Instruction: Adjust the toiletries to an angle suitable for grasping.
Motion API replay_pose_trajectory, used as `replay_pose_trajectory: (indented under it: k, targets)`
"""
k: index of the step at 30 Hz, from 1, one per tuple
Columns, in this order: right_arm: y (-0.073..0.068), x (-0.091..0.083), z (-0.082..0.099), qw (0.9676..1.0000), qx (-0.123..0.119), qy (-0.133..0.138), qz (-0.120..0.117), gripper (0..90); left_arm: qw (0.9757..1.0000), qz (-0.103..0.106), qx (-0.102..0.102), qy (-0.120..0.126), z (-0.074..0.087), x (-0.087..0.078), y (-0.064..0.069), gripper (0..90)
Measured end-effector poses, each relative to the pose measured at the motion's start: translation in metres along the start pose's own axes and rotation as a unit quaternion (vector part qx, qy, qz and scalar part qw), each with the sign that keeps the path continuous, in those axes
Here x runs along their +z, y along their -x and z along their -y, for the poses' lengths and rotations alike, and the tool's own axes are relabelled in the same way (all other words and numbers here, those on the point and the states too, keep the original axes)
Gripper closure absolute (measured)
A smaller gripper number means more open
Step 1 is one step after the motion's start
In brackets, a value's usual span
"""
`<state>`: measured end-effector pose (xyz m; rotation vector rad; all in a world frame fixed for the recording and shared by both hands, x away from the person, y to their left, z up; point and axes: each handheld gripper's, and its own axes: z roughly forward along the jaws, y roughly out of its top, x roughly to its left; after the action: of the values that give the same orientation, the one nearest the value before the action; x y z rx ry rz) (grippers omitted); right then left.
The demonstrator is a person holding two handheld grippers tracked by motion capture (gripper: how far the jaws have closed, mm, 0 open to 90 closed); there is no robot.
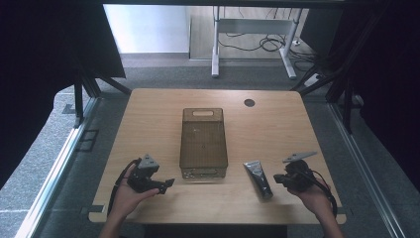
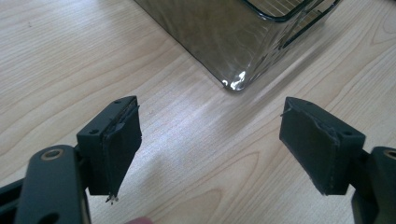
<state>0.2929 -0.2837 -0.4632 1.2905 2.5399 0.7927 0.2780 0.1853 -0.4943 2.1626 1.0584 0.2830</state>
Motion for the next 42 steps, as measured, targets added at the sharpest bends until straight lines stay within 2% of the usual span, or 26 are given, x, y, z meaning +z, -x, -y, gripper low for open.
replay_pose_trajectory:
  k: [4,9,14,18,20,27,30,42]
  targets:
    - [-0.015,-0.003,-0.020,0.9990,-0.033,-0.023,-0.021,89.8,1.0000,0.006,0.006,0.002,-0.001,-0.002,0.002,22.2]
    - [-0.031,0.003,-0.039,0.9959,-0.062,-0.058,-0.031,89.9,0.9999,0.007,0.007,-0.003,-0.001,0.000,0.001,22.2]
    - [-0.049,0.025,-0.053,0.9906,-0.086,-0.096,-0.046,89.9,0.9999,0.010,0.013,0.003,-0.002,-0.003,0.005,22.0]
    - [-0.059,0.035,-0.060,0.9867,-0.099,-0.116,-0.057,89.9,0.9998,0.011,0.014,0.003,-0.002,-0.003,0.005,21.9]
    - [-0.060,0.038,-0.061,0.9850,-0.104,-0.125,-0.057,89.9,0.9998,0.011,0.014,0.000,-0.002,-0.001,0.003,21.9]
    - [-0.056,0.047,-0.056,0.9817,-0.096,-0.154,-0.057,89.9,0.9998,0.010,0.014,0.000,-0.002,-0.001,0.003,21.6]
    - [-0.055,0.049,-0.051,0.9816,-0.089,-0.160,-0.054,89.9,0.9999,0.009,0.014,0.001,-0.002,-0.003,0.003,21.6]
    - [-0.050,0.052,-0.039,0.9813,-0.085,-0.164,-0.054,89.9,0.9999,0.006,0.013,-0.003,-0.002,-0.001,0.003,21.6]
